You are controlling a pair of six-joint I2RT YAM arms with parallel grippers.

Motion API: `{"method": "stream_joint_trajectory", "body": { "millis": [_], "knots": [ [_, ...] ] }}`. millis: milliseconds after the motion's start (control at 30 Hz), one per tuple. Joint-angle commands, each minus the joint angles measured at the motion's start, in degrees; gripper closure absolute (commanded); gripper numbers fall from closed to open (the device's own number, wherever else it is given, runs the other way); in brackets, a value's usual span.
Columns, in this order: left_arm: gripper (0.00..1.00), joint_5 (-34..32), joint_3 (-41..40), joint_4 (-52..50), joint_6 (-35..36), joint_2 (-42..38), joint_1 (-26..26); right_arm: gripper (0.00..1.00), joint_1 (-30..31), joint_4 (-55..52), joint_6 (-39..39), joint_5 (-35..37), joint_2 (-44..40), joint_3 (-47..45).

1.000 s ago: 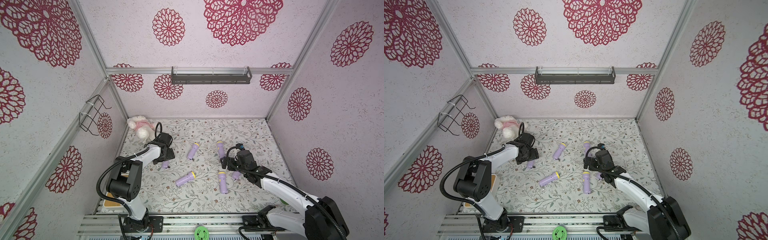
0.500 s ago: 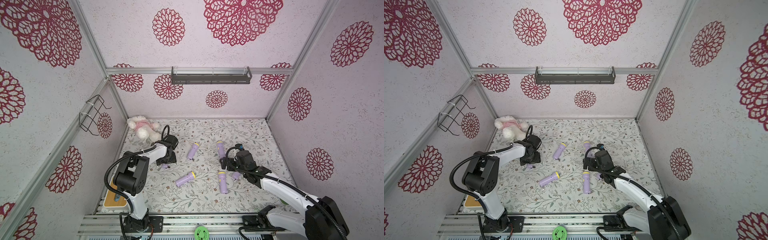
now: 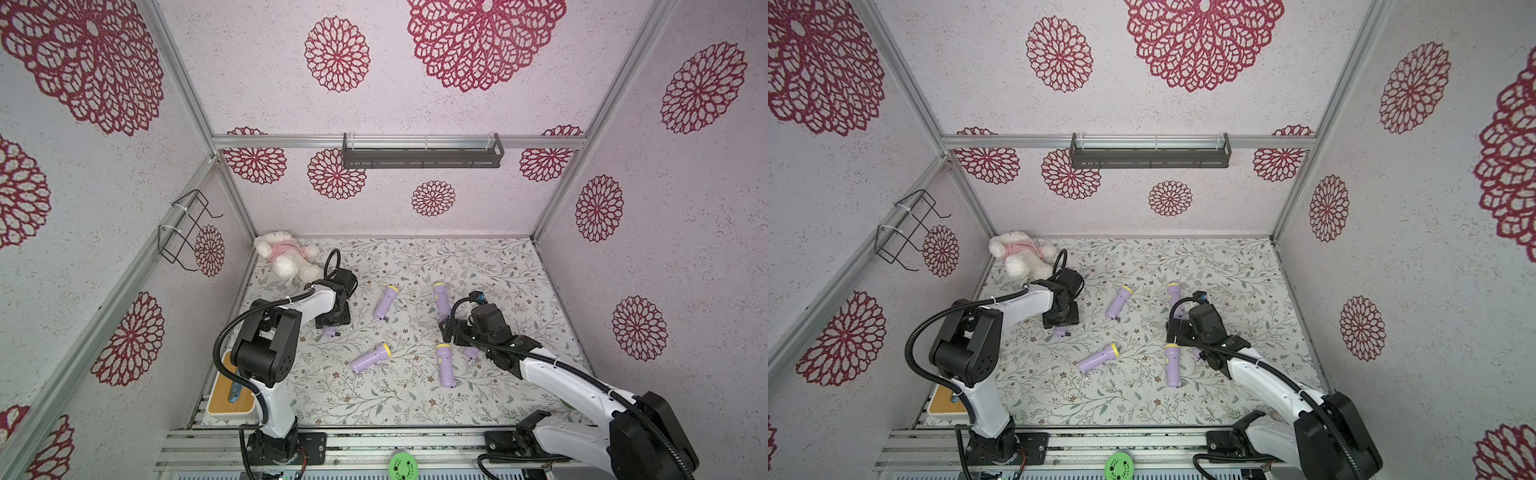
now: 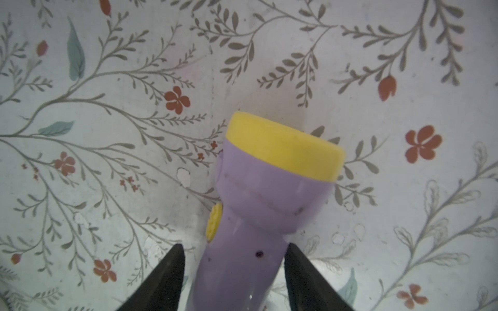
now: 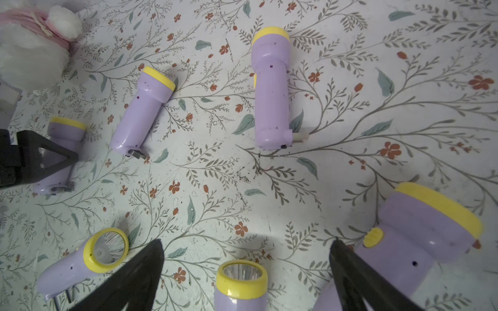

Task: Close the plug at the bottom of the flashlight
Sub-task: Pick up the flashlight from the center of the board.

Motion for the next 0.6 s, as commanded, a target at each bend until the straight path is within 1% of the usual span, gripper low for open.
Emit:
{"method": "stream_joint_trajectory", "body": {
  "millis": [0,67,367,433,533,567],
  "knots": [
    [0.41,-1.59,-0.27,0.04,-0.78,1.39,-0.64,0.03,0.4,1.24,0.28,0.42,-0.71,0.3],
    [0.45,-1.51,-0.42,0.22,-0.84,1.57,-0.86,0.03,0.4,1.31,0.38,0.5,-0.62,0.22],
    [0.49,-1.85,-0.76,0.77,-1.41,2.36,-2.02,0.04,0.5,1.77,0.92,0.33,0.04,-0.23],
    [0.52,-2.02,-1.24,1.12,-1.48,2.36,-2.16,0.04,0.55,1.9,1.06,0.1,0.15,-0.23],
    [0.54,-2.29,-1.52,1.38,-1.59,2.52,-2.14,0.04,0.68,2.12,1.07,-0.01,0.48,-0.32],
    [0.56,-2.3,-1.62,1.4,-1.59,2.47,-2.17,0.04,0.76,2.22,1.14,0.04,0.66,-0.23]
  ]
}}
